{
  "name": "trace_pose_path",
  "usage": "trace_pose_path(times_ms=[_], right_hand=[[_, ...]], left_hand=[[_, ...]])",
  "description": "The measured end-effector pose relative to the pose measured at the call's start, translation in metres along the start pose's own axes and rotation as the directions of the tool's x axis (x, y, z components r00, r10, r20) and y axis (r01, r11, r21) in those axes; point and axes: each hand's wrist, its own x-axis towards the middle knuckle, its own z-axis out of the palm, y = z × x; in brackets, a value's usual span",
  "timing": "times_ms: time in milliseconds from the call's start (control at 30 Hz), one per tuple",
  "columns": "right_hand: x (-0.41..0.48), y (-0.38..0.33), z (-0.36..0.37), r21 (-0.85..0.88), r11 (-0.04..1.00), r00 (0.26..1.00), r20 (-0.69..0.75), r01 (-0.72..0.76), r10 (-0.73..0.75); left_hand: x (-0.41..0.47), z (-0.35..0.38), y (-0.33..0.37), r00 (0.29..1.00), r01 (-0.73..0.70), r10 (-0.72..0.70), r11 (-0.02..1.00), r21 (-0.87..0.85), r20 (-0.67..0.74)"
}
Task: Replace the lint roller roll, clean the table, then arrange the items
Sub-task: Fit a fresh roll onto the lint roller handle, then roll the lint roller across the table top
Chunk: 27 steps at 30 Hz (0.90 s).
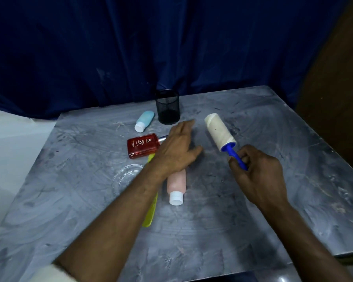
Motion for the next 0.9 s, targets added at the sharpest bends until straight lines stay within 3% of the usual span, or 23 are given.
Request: trace_pose_path(times_ms=[367, 900], right_hand=[[-0.001, 0.005, 0.009, -0.201, 0.979, 0.99, 0.135, -0.015, 0.043], [-0.015, 0.0, 0.018, -0.274, 0.959, 0.978, 0.21, 0.068, -0.01]], left_hand=[[0.091, 0.026, -0.022, 0.969, -0.119, 0.057, 0.96, 0.252, 0.24], [0.104, 0.038, -0.039, 0.95, -0.198, 0.077, 0.899, 0.392, 0.304]])
